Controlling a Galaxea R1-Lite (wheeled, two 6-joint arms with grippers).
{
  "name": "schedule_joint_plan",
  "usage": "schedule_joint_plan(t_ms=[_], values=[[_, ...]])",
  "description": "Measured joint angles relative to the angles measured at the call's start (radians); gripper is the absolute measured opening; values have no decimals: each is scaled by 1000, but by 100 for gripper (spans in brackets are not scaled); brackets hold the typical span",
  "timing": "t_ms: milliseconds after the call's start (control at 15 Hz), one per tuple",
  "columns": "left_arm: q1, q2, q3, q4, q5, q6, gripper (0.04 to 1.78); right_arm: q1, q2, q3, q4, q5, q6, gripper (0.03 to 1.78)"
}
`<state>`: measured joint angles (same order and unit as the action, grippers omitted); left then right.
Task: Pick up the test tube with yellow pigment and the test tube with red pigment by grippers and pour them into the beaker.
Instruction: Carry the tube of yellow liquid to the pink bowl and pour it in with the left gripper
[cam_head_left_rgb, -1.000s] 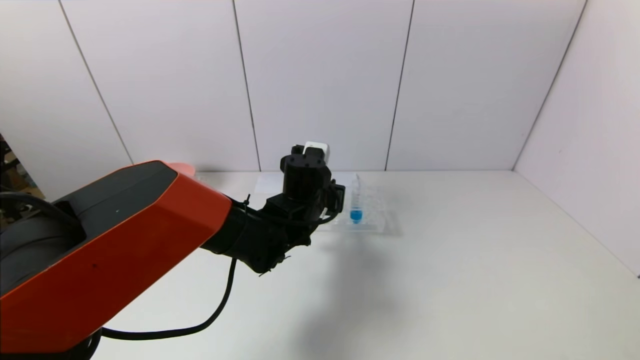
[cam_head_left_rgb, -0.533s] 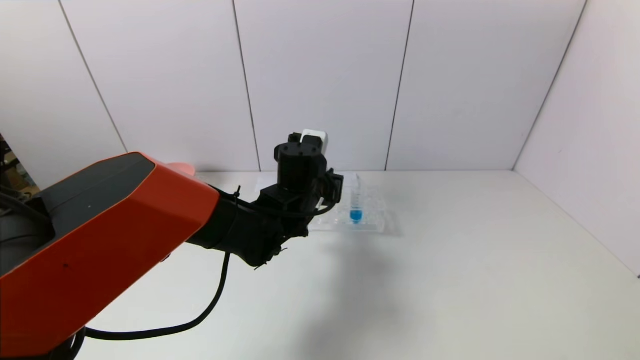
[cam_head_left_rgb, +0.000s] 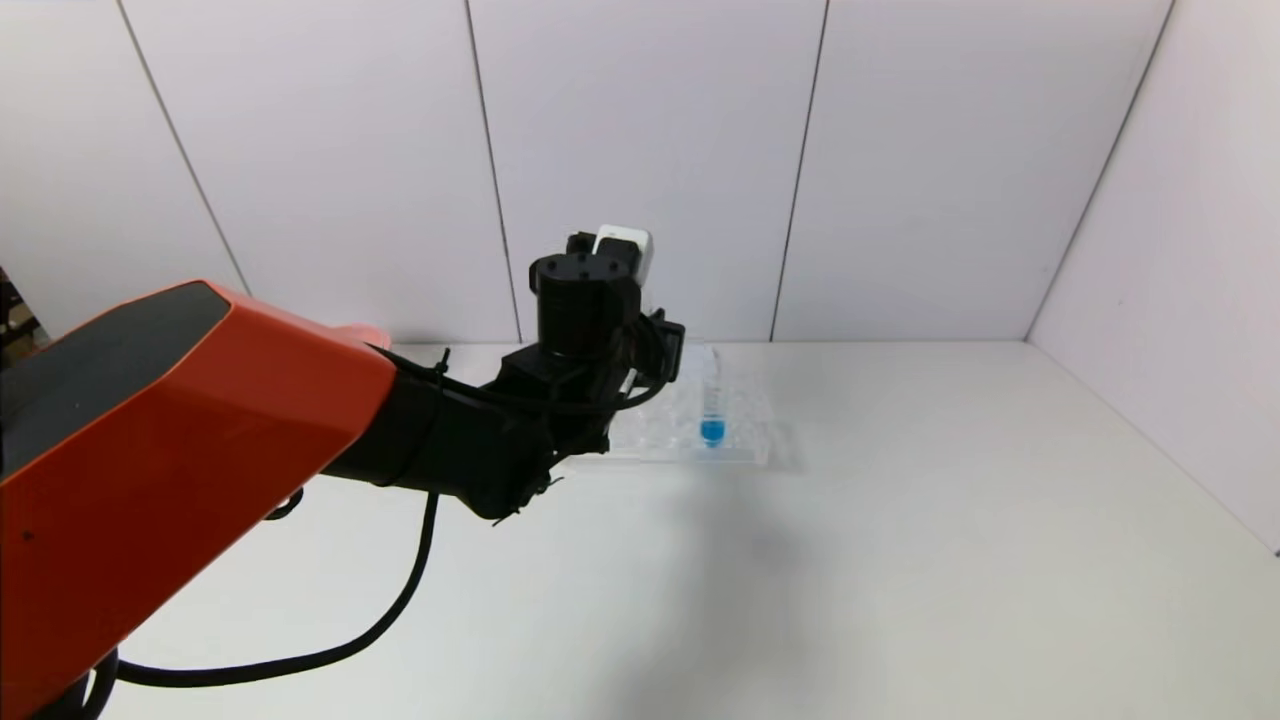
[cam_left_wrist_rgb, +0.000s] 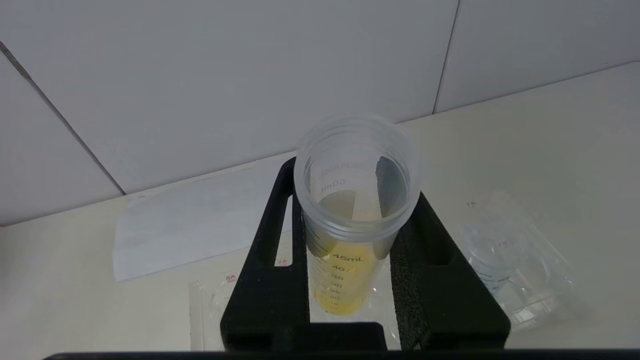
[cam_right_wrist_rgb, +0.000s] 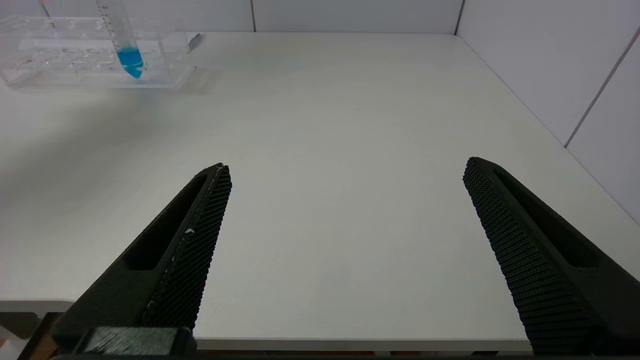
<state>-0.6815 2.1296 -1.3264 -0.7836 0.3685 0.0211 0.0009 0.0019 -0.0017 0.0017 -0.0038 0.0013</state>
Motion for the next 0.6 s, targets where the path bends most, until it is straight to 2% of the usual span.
schedule_joint_plan(t_ms=[600], values=[[25, -70, -2, 29, -1, 22, 47, 0, 0, 0, 0, 0, 0, 170]])
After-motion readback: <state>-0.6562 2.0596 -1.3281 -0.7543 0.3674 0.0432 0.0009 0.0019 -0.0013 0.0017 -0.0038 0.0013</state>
